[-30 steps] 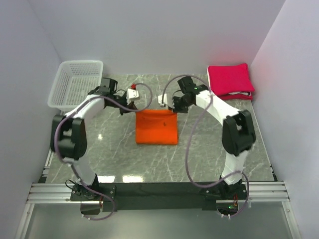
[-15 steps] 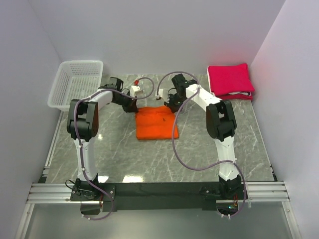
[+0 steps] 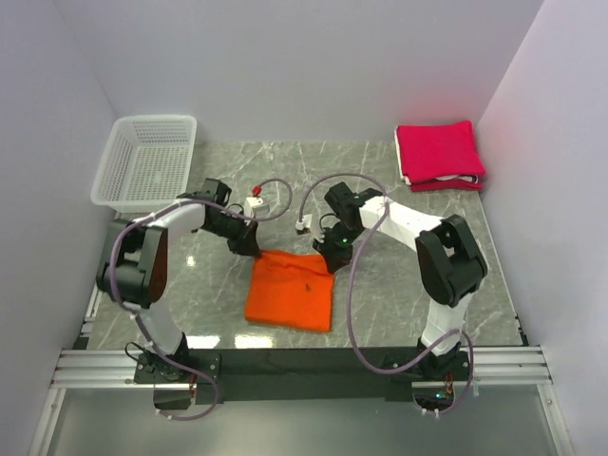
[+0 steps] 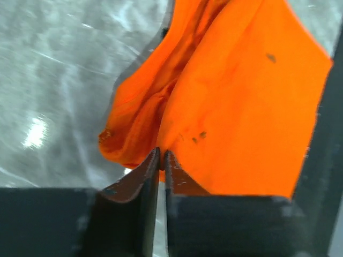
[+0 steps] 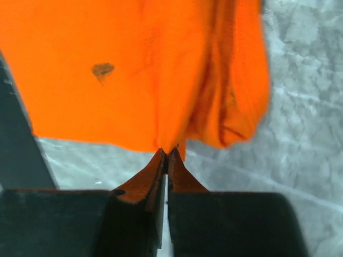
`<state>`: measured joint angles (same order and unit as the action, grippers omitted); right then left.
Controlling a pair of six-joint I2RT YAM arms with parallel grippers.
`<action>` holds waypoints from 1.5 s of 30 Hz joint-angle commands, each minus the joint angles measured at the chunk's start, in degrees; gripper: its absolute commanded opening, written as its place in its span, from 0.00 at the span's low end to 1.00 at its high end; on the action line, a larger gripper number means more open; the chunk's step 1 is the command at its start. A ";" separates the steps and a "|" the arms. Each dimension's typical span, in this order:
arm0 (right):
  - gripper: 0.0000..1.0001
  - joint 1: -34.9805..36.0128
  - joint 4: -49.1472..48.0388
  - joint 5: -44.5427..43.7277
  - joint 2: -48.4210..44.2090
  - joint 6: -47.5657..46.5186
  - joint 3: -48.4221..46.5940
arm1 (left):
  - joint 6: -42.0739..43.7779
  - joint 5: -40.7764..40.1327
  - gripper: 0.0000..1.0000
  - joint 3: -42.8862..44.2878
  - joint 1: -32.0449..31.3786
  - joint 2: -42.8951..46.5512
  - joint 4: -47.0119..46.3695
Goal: Fold and stack the t-shirts
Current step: Fold the tshirt
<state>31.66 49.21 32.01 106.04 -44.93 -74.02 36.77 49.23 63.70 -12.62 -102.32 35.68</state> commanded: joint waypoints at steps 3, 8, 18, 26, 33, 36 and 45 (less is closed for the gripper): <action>0.31 -4.05 0.79 3.50 -3.04 6.52 -4.09 | -3.54 3.59 0.25 -3.50 0.93 9.24 -2.36; 0.34 -7.58 4.75 8.06 1.09 9.59 -11.40 | -2.25 2.36 0.36 -1.83 2.51 11.09 -5.88; 0.27 -7.23 -3.06 23.09 16.03 27.07 -22.21 | 11.12 -1.94 0.46 -3.84 -8.97 12.68 -12.03; 0.26 -6.17 -6.49 27.14 24.83 31.39 -23.72 | 16.57 -6.34 0.46 -4.02 -15.94 9.08 -15.47; 0.26 -5.73 -9.13 29.16 27.73 35.16 -21.70 | 19.03 -7.84 0.46 -4.64 -18.66 6.17 -14.15; 0.26 -5.56 -9.83 29.43 28.61 35.87 -20.91 | 18.77 -9.06 0.45 -3.59 -19.63 4.86 -13.98; 0.23 -5.20 -8.96 28.20 31.07 36.23 -21.52 | 20.71 -10.21 0.43 0.46 -21.39 1.08 -10.02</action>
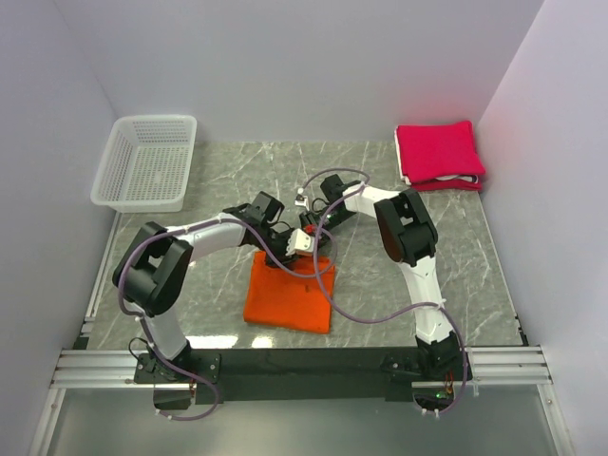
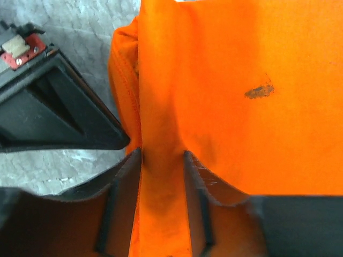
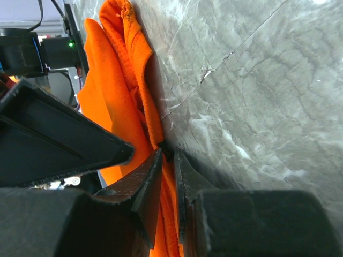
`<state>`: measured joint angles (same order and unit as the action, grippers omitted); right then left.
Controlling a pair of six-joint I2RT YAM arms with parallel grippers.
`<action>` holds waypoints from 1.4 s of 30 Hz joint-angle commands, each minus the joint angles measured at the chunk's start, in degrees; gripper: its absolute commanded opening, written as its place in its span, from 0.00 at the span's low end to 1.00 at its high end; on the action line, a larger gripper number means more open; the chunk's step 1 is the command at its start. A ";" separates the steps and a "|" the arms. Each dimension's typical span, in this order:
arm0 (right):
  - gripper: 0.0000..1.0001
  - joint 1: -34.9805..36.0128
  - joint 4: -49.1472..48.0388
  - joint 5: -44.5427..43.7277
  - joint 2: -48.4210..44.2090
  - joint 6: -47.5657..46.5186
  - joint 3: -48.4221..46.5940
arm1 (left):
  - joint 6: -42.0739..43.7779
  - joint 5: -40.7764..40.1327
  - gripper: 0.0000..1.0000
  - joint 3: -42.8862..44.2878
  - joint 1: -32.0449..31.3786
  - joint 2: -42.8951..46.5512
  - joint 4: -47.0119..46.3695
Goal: Fold and stack the t-shirts
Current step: Fold the tshirt
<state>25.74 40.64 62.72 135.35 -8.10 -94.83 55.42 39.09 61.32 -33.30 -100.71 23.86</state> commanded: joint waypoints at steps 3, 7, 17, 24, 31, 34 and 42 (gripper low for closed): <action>0.21 0.89 0.05 -2.78 2.02 -1.39 -0.45 | 1.80 0.11 0.30 2.75 -0.71 -0.37 1.37; 0.16 1.16 0.75 -2.69 2.55 -2.36 0.17 | 0.48 0.99 0.08 2.49 -0.63 1.38 0.49; 0.13 1.51 0.84 -2.43 2.55 -3.24 1.22 | -0.93 0.73 0.01 3.54 1.04 4.29 -2.24; 0.12 1.42 1.37 -3.04 2.29 -3.15 0.35 | 0.74 -0.51 0.01 3.02 1.92 1.57 -2.85; 0.15 0.98 3.12 -7.43 1.67 -3.07 -2.20 | 1.10 -1.74 0.02 4.42 2.89 -2.12 -4.43; 0.22 -1.12 4.36 -13.48 0.71 -2.98 -5.62 | 1.71 -2.61 0.10 5.12 2.98 -2.83 -3.47; 0.30 -9.64 11.21 -22.55 -4.38 -3.94 -21.01 | -4.34 -2.19 0.28 9.51 7.89 -3.53 -3.74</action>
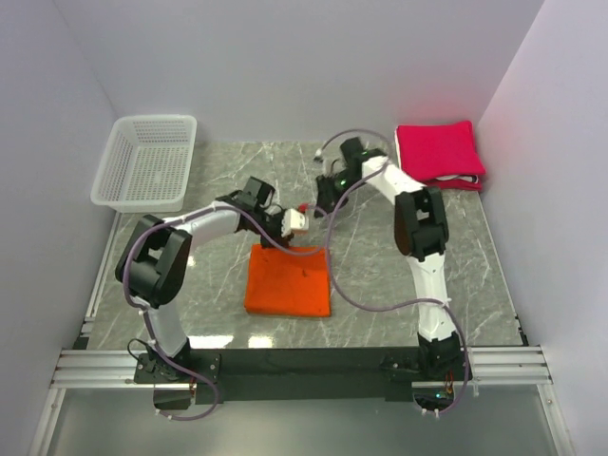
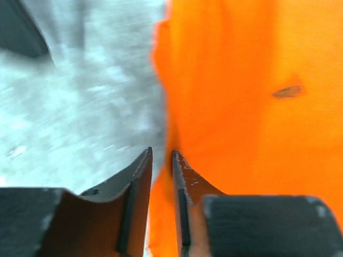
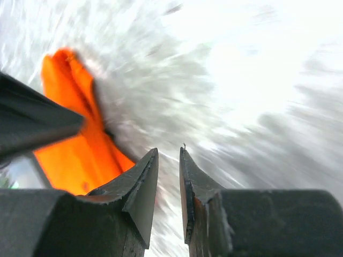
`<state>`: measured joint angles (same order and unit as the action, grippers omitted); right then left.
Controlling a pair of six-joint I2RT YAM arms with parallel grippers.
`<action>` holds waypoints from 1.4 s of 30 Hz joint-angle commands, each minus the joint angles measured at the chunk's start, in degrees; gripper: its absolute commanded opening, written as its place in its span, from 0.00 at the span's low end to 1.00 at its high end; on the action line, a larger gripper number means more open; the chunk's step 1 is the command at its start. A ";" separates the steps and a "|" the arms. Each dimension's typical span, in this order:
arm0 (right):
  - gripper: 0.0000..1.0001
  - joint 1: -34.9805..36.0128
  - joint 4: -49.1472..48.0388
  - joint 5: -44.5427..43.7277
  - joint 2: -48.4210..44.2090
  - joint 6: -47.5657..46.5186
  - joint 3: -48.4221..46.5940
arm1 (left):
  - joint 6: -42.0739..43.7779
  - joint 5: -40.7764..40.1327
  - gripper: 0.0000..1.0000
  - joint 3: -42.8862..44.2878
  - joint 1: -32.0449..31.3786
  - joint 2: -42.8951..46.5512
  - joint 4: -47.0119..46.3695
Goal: Fold and stack the t-shirts
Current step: Fold the tshirt
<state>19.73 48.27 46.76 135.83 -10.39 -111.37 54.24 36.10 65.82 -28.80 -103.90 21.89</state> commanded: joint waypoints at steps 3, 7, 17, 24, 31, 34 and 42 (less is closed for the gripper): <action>0.30 -6.62 3.68 -2.92 -10.65 -1.04 -2.37 | -13.86 7.31 0.33 10.54 9.01 0.53 -0.44; 0.30 -7.25 -3.69 8.32 -22.08 5.70 16.64 | -31.85 13.56 0.38 10.31 13.50 6.76 -0.18; 0.26 4.44 -25.59 17.67 -27.92 28.05 38.42 | -77.60 19.19 0.35 -13.16 13.77 15.39 -21.09; 0.18 5.15 -32.71 14.06 -16.93 35.44 35.79 | -89.48 17.52 0.26 -18.54 14.29 5.93 -35.41; 0.15 -0.47 -29.47 7.82 -5.07 34.74 28.24 | -89.40 16.73 0.23 -10.37 17.54 -9.64 -37.27; 0.15 -3.46 -27.01 5.62 -2.60 33.34 22.98 | -88.87 16.46 0.21 -5.55 18.25 -13.69 -37.36; 0.19 -5.14 -28.73 9.04 -8.63 32.18 19.05 | -84.39 17.07 0.25 4.05 19.30 -11.88 -35.78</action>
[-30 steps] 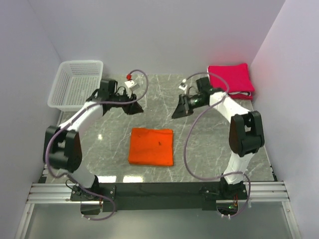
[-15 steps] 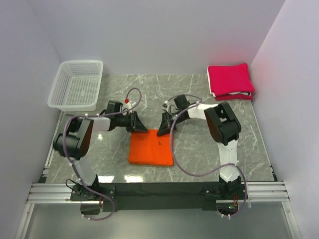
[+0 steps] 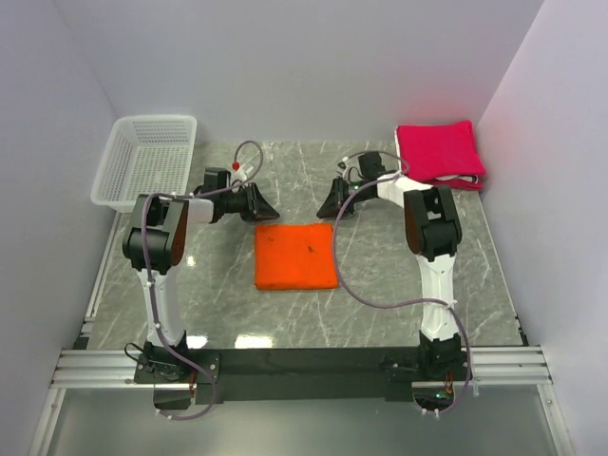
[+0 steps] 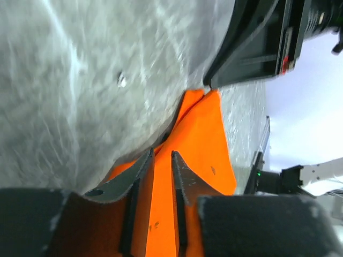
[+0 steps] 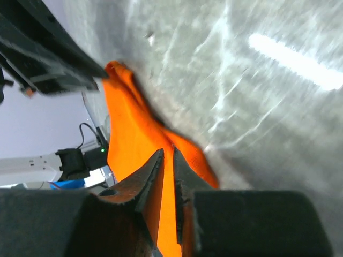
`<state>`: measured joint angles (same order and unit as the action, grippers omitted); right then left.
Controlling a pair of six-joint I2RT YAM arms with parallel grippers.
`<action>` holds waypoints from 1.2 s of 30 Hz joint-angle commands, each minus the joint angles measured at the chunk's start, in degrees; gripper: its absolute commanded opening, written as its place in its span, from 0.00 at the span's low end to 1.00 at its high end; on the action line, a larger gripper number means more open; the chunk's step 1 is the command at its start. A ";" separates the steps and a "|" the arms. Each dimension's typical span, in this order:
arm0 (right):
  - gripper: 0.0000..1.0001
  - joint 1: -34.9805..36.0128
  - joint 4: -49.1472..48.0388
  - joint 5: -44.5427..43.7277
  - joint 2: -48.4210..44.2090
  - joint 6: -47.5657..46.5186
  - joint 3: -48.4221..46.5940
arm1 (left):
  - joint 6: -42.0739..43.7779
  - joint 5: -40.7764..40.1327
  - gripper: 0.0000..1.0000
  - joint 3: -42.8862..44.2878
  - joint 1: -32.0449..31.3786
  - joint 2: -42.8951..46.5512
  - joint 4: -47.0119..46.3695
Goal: Fold and stack the t-shirts
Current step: Fold the tshirt
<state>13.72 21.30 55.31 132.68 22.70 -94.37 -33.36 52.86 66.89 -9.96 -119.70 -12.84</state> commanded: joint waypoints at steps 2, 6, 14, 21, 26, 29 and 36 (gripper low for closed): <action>0.23 1.05 -4.94 2.87 -11.55 0.41 5.58 | 2.26 1.54 0.26 1.41 0.46 6.92 -2.36; 0.25 3.33 -12.48 5.42 -19.03 6.63 16.46 | -7.12 3.83 0.27 -10.51 -0.50 16.14 -10.26; 0.27 10.28 -19.19 4.46 -15.98 11.58 25.37 | -12.51 1.28 0.28 -21.27 -5.60 15.38 -16.16; 0.25 6.16 -12.95 0.07 -4.81 5.44 17.91 | -10.08 -0.48 0.28 -14.36 -2.62 2.03 -12.23; 0.24 3.34 -8.13 -1.61 -3.74 1.65 11.41 | -5.05 0.40 0.28 -4.68 0.29 -1.68 -6.41; 0.24 3.42 -8.98 0.58 -9.70 2.07 12.78 | -3.90 3.29 0.28 -4.22 0.29 3.57 -6.58; 0.26 7.63 -15.40 4.10 -24.39 6.48 27.73 | -9.44 6.73 0.28 -17.40 -3.91 18.09 -12.47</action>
<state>17.91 9.37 57.12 113.75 27.83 -70.30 -41.58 57.04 53.45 -10.48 -108.22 -22.06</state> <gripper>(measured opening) 0.255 0.285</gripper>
